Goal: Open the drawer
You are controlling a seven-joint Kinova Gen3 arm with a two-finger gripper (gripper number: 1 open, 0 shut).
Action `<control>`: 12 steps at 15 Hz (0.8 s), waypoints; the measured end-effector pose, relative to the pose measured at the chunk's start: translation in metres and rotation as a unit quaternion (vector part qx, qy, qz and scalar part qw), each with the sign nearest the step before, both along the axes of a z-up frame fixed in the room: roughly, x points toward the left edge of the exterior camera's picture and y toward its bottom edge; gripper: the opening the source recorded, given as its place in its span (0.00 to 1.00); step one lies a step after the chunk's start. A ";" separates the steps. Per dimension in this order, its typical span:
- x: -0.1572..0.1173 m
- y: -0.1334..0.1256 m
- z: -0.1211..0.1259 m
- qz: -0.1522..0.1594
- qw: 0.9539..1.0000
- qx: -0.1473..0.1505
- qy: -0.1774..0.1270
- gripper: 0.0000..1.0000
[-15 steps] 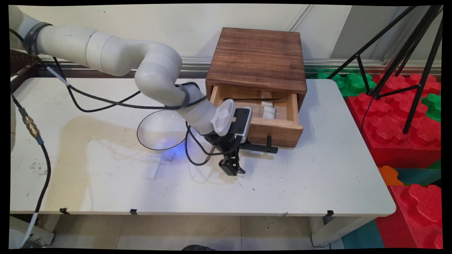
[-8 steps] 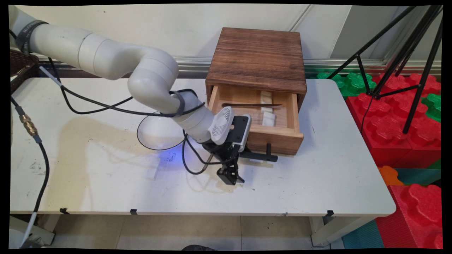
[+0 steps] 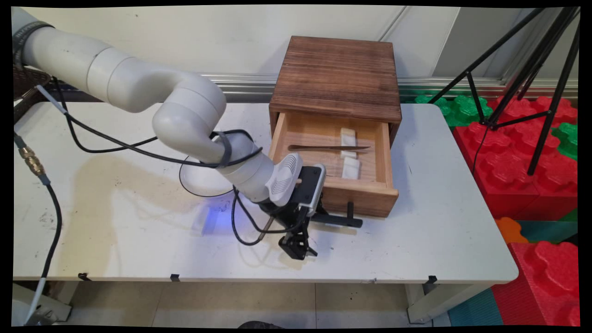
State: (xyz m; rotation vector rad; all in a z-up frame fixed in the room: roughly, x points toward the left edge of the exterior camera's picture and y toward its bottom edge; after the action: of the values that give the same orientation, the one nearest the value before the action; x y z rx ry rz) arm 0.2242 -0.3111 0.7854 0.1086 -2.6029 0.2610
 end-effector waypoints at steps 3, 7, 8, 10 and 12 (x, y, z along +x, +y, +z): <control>-0.002 0.008 0.000 -0.002 1.000 0.003 0.002 1.00; -0.004 0.019 0.000 -0.005 1.000 0.007 0.005 1.00; -0.005 0.021 0.001 -0.005 1.000 0.009 0.006 1.00; -0.007 0.027 0.001 -0.007 1.000 0.011 0.008 1.00; -0.008 0.031 0.001 -0.008 1.000 0.013 0.009 1.00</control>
State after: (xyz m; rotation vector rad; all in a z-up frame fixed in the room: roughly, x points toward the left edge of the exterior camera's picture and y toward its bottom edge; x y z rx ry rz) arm 0.2161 -0.2800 0.7867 0.0990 -2.5881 0.2189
